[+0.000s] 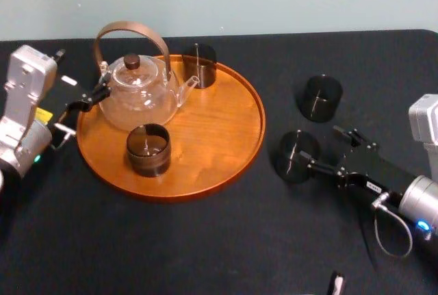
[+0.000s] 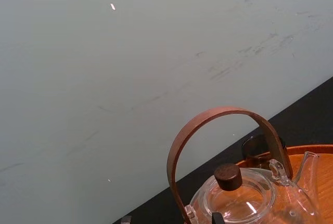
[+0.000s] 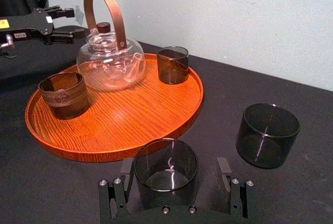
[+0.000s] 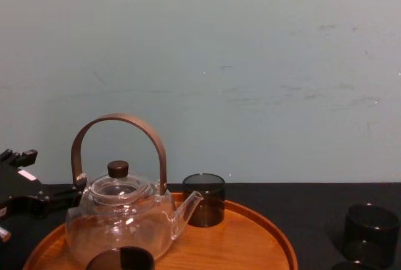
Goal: Pick up the glass from the table and place it on the tray.
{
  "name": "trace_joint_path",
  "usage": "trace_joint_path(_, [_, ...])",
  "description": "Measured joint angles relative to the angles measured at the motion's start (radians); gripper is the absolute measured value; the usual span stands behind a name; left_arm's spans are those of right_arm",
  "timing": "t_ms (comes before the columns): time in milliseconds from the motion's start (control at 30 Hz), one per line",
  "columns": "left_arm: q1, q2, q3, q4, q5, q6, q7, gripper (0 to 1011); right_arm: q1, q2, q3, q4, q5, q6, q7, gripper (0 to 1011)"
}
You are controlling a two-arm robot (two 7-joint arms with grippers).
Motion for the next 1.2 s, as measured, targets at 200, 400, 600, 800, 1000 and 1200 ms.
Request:
trace_joint_path(200, [0.000, 0.000, 0.000, 0.000, 0.000, 0.000, 0.000, 1001, 0.001, -0.015, 0.008, 0.010, -0.008, 0.012, 0.013, 1002])
trace_joint_path(400, [0.000, 0.000, 0.000, 0.000, 0.000, 0.000, 0.000, 1001, 0.002, -0.030, 0.014, 0.019, -0.016, 0.025, 0.028, 1002])
trace_joint_path(600, [0.000, 0.000, 0.000, 0.000, 0.000, 0.000, 0.000, 1001, 0.007, -0.041, 0.014, 0.031, -0.022, 0.033, 0.042, 1002])
trace_joint_path(800, [0.000, 0.000, 0.000, 0.000, 0.000, 0.000, 0.000, 1002, 0.014, -0.050, 0.011, 0.045, -0.027, 0.040, 0.054, 1002])
trace_joint_path(1000, [0.000, 0.000, 0.000, 0.000, 0.000, 0.000, 0.000, 1001, 0.022, -0.059, 0.005, 0.059, -0.030, 0.044, 0.063, 1002])
trace_joint_path(1200, [0.000, 0.000, 0.000, 0.000, 0.000, 0.000, 0.000, 1002, 0.033, -0.068, -0.004, 0.077, -0.033, 0.048, 0.070, 1002])
